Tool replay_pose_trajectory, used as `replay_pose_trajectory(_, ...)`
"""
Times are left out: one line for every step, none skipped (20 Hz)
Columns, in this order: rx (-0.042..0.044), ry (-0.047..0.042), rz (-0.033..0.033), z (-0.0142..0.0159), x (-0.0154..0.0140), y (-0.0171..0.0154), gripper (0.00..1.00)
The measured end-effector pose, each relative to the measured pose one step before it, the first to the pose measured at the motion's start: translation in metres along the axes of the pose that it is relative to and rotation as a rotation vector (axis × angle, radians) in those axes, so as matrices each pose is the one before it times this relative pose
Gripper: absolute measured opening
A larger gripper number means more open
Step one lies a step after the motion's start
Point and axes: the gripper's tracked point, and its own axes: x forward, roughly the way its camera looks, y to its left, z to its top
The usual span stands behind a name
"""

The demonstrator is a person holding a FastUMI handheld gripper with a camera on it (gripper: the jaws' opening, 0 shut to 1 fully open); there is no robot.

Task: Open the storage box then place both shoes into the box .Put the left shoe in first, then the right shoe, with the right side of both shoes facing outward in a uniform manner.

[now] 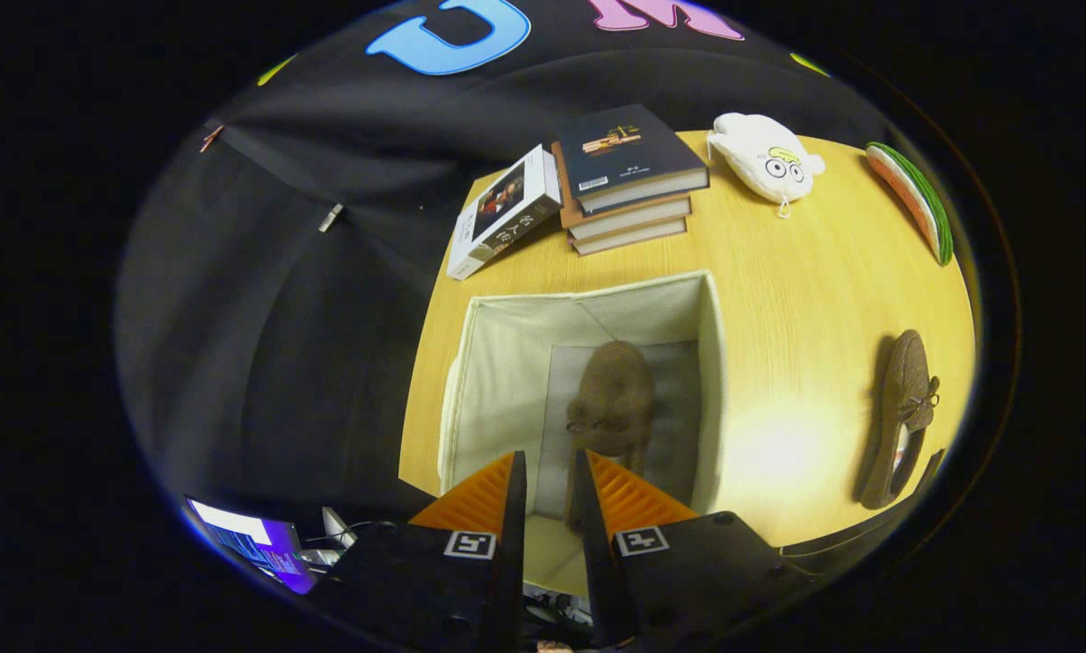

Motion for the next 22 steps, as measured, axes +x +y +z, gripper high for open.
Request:
replay_pose_trajectory(-0.00930, -0.01509, 0.00056, 0.00379, -0.01222, -0.01190, 0.33)
replay_pose_trajectory(-0.01216, -0.01801, -0.00756, 0.00338, -0.01319, -0.01558, 0.33)
replay_pose_trajectory(-0.00721, -0.02065, -0.01139, 0.00551, -0.01228, -0.01728, 0.33)
replay_pose_trajectory(-0.00211, -0.02145, -0.01658, 0.00466, -0.01153, -0.01962, 0.33)
replay_pose_trajectory(0.00273, -0.01980, -0.01590, 0.00535, -0.01052, -0.01939, 0.33)
replay_pose_trajectory(0.00506, -0.01808, -0.01985, 0.00372, -0.00961, -0.02019, 0.33)
replay_pose_trajectory(0.00213, -0.01225, -0.02308, 0.00225, -0.00805, -0.02205, 0.33)
replay_pose_trajectory(-0.00183, -0.00926, -0.02288, -0.00073, -0.00688, -0.02015, 0.33)
replay_pose_trajectory(-0.00652, -0.00543, -0.02657, -0.00220, -0.00626, -0.02175, 0.33)
replay_pose_trajectory(-0.00761, -0.00178, -0.02950, -0.00418, -0.00267, -0.02181, 0.33)
replay_pose_trajectory(-0.00300, 0.00180, -0.02536, -0.00538, -0.00266, -0.02228, 0.33)
replay_pose_trajectory(0.00642, 0.00392, -0.01953, -0.00553, -0.00337, -0.01934, 0.33)
replay_pose_trajectory(0.01644, 0.00899, -0.01951, -0.00743, -0.00098, -0.01947, 0.33)
replay_pose_trajectory(0.01789, 0.00646, -0.02150, -0.00693, 0.00221, -0.01907, 0.33)
replay_pose_trajectory(0.01086, 0.00967, -0.02897, -0.00633, 0.00425, -0.02150, 0.33)
replay_pose_trajectory(0.00733, 0.01138, -0.02605, -0.00833, 0.00526, -0.01956, 0.33)
replay_pose_trajectory(0.00684, 0.01259, -0.02550, -0.00732, 0.00791, -0.01815, 0.33)
replay_pose_trajectory(0.00612, 0.01118, -0.01770, -0.00480, 0.00870, -0.01349, 0.33)
replay_pose_trajectory(-0.00343, 0.01152, -0.01459, -0.00552, 0.00966, -0.01171, 0.33)
replay_pose_trajectory(-0.01012, 0.00613, -0.01583, -0.00505, 0.00903, -0.01083, 0.33)
replay_pose_trajectory(-0.01475, 0.00393, -0.01319, -0.00392, 0.01046, -0.00852, 0.33)
replay_pose_trajectory(-0.01704, 0.00672, -0.01766, -0.00207, 0.00905, -0.00631, 0.33)
